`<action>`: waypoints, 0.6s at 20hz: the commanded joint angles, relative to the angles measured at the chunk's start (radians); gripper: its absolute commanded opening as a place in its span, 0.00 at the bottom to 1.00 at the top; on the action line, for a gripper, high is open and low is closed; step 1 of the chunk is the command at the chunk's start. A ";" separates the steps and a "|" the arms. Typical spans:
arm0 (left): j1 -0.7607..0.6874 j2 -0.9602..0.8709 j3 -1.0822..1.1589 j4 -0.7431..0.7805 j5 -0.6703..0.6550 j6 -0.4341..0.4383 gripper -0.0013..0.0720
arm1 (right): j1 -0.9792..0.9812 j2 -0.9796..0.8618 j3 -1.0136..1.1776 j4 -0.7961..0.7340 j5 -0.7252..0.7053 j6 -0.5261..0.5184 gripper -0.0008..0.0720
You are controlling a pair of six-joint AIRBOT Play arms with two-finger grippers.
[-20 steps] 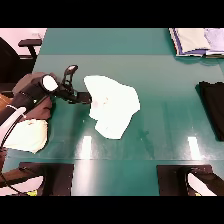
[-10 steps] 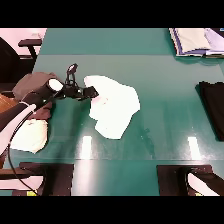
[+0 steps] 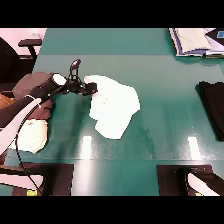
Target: Fold the shirts.
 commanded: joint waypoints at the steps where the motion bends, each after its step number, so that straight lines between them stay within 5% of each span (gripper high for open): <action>1: 0.018 -0.004 0.005 0.042 -0.043 -0.002 0.22 | 0.000 -0.002 -0.001 -0.007 0.043 0.000 0.03; 3: 0.041 -0.004 0.005 0.039 -0.075 -0.001 0.22 | 0.000 -0.002 -0.001 -0.008 0.051 0.000 0.03; 5: 0.070 -0.001 0.005 0.040 -0.103 0.002 0.06 | 0.000 -0.003 -0.002 -0.008 0.055 0.001 0.03; 11: 0.192 0.124 0.138 0.146 -0.200 0.012 0.05 | 0.001 0.073 -0.420 -0.005 0.024 0.085 0.05; 12: 0.203 0.144 0.165 0.174 -0.212 0.016 0.05 | 0.002 0.077 -0.537 0.005 -0.010 0.109 0.30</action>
